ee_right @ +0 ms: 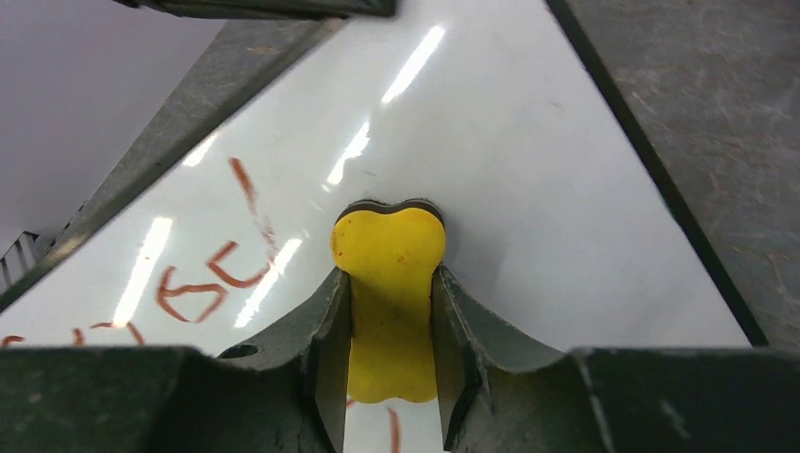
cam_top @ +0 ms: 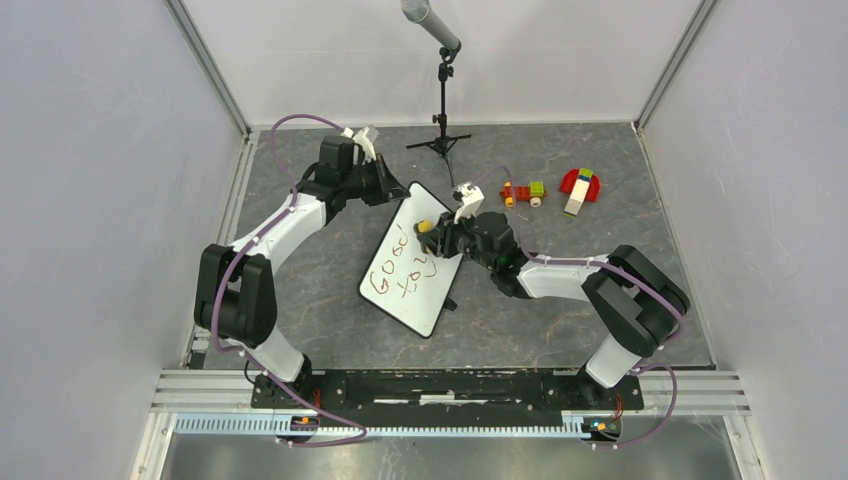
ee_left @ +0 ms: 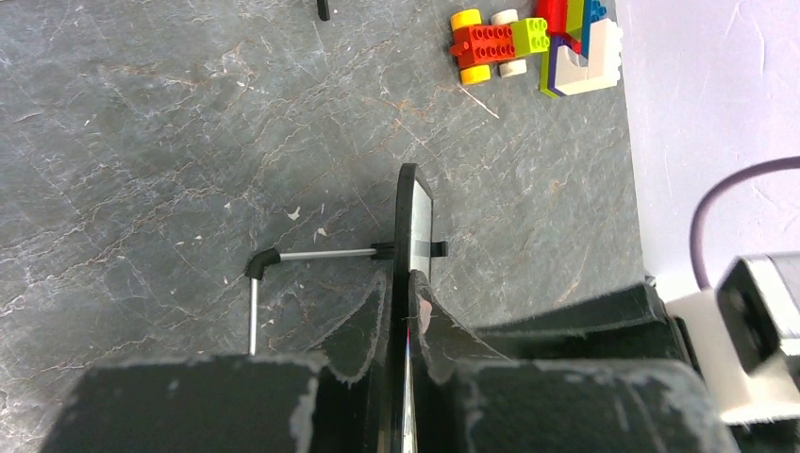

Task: Erase the whiteboard

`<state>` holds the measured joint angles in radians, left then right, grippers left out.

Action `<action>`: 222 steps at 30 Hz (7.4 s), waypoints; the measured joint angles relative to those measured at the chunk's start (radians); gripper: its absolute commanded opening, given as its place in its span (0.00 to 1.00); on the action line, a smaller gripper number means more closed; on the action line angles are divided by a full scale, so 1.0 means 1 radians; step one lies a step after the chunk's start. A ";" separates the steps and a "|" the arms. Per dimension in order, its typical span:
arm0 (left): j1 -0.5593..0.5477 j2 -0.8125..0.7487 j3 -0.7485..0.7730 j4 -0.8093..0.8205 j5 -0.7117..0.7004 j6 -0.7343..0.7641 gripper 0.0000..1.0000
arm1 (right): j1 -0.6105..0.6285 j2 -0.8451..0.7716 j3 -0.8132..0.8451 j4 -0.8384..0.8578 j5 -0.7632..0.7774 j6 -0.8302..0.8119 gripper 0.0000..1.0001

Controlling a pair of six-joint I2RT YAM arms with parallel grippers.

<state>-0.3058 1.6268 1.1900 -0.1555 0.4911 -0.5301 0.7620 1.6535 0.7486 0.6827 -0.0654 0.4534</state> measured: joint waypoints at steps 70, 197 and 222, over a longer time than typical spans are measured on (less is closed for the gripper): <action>0.001 0.009 -0.002 0.008 -0.011 -0.002 0.02 | 0.062 -0.001 0.044 -0.092 0.245 -0.063 0.25; 0.102 -0.932 -0.640 -0.335 0.029 -0.121 0.15 | 0.093 -0.023 0.269 -0.450 -0.073 -0.314 0.78; 0.102 -0.953 -0.647 -0.329 0.003 -0.121 0.28 | 0.093 -0.023 0.269 -0.446 -0.066 -0.329 0.55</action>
<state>-0.2035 0.6735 0.5426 -0.4847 0.4938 -0.6510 0.8555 1.6306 1.0172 0.2371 -0.1314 0.1246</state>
